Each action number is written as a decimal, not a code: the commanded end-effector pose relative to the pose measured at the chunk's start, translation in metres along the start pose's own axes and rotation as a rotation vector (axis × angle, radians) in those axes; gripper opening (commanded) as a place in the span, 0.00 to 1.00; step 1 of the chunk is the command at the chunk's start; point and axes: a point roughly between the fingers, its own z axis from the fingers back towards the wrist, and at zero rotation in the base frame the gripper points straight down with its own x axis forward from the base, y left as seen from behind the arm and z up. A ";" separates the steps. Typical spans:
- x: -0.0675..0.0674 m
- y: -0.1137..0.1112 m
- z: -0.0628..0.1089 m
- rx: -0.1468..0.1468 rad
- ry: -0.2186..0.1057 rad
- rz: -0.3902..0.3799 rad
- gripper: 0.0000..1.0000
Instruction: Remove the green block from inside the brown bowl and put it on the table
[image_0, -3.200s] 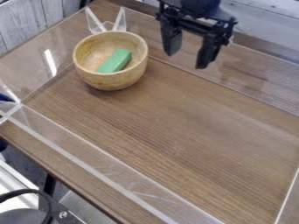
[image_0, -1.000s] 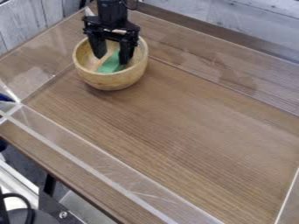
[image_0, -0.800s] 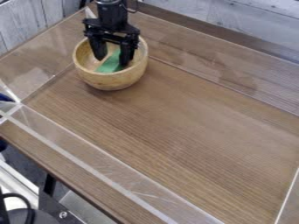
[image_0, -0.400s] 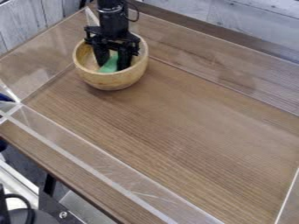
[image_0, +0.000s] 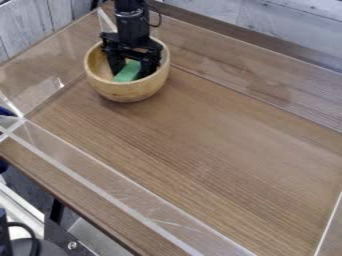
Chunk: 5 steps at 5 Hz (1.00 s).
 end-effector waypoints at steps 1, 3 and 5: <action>0.010 0.008 0.019 -0.011 -0.063 0.048 1.00; 0.007 0.014 0.023 -0.033 -0.024 0.090 1.00; 0.005 0.016 0.025 -0.048 -0.043 0.111 0.00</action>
